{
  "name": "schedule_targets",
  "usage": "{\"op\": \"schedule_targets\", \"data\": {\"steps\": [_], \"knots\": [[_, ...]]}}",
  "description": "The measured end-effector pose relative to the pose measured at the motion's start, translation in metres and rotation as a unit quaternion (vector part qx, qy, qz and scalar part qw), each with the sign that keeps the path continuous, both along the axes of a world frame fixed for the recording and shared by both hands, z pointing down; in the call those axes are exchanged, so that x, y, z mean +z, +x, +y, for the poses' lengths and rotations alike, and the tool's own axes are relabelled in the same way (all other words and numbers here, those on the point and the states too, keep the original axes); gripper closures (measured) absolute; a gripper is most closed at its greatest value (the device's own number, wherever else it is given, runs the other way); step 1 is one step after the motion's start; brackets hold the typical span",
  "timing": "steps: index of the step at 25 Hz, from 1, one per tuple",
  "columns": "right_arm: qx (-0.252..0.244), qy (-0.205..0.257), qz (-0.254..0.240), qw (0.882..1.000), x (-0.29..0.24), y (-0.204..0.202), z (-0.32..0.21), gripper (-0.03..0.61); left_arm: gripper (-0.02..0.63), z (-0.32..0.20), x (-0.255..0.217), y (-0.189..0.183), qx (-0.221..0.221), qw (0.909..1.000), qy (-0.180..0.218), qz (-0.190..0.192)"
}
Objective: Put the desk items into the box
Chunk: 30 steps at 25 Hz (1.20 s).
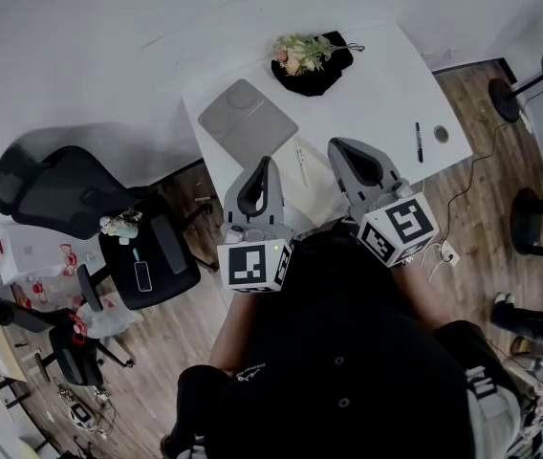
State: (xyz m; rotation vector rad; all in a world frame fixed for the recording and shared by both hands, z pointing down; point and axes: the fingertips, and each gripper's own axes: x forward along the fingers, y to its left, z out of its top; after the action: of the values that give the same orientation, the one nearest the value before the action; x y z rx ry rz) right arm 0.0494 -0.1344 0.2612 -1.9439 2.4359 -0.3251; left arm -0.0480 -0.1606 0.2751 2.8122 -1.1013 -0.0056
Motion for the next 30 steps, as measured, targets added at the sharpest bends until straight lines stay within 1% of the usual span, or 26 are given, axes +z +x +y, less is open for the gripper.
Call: {"op": "schedule_targets", "data": {"steps": [5, 16, 23, 27, 30], "knots": [[0.010, 0.006, -0.005, 1.000, -0.002, 0.005, 0.006, 0.580, 0.606, 0.008, 0.002, 0.000, 0.000, 1.0000, -0.002, -0.003], [0.017, 0.004, -0.001, 1.000, 0.003, 0.011, 0.017, 0.580, 0.606, 0.020, 0.001, 0.006, 0.008, 0.9999, 0.003, -0.007], [0.020, -0.002, -0.006, 1.000, 0.008, 0.012, 0.022, 0.580, 0.606, 0.025, 0.011, 0.008, 0.010, 0.9998, -0.013, -0.006], [0.021, -0.001, -0.005, 1.000, 0.007, 0.010, 0.025, 0.580, 0.606, 0.027, 0.008, 0.009, 0.013, 0.9999, -0.006, -0.009], [0.019, 0.000, -0.005, 1.000, 0.006, 0.008, 0.026, 0.580, 0.606, 0.027, 0.008, 0.007, 0.009, 0.9999, -0.009, -0.007]]}}
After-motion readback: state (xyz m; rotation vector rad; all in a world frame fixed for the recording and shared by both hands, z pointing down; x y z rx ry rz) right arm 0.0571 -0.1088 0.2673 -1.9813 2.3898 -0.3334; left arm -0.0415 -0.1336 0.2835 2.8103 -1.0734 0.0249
